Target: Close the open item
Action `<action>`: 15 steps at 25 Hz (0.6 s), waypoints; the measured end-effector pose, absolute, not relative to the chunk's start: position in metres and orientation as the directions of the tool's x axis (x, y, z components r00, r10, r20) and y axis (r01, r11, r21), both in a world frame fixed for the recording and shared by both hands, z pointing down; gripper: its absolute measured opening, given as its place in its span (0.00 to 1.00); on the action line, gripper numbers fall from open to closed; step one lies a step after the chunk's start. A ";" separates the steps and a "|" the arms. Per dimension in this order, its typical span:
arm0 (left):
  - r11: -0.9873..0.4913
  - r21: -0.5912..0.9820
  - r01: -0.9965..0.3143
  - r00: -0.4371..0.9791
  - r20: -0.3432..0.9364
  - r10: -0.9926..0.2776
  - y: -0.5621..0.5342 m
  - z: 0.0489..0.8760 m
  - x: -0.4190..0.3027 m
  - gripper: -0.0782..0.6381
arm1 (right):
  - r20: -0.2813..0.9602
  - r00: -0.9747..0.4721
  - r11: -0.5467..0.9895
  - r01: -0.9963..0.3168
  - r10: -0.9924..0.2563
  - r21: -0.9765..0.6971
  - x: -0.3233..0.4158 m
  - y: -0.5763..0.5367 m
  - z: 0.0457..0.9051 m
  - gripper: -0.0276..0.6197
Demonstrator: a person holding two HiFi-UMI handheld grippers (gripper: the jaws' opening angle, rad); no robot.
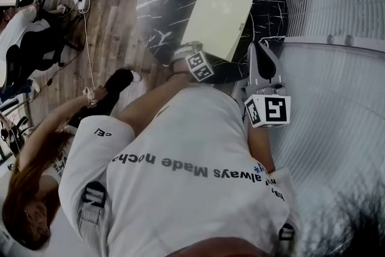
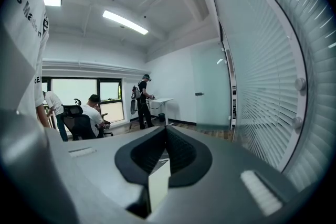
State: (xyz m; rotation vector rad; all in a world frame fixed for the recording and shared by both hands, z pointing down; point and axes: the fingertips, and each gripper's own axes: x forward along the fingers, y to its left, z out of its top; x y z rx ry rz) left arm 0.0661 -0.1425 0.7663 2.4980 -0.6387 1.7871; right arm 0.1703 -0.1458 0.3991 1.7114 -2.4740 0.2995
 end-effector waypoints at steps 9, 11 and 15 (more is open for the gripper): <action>-0.937 -0.251 -0.242 0.202 0.932 -0.301 -0.137 0.777 0.072 0.22 | 0.236 -0.310 0.290 -0.950 -0.921 -0.116 0.189 -0.137 0.413 0.05; -0.942 -0.254 -0.219 0.184 0.937 -0.295 -0.137 0.776 0.072 0.22 | 0.262 -0.307 0.290 -0.951 -0.915 -0.105 0.191 -0.139 0.426 0.05; -0.952 -0.254 -0.171 0.147 0.949 -0.280 -0.135 0.778 0.074 0.22 | 0.361 -0.308 0.309 -0.949 -0.880 -0.057 0.192 -0.153 0.476 0.05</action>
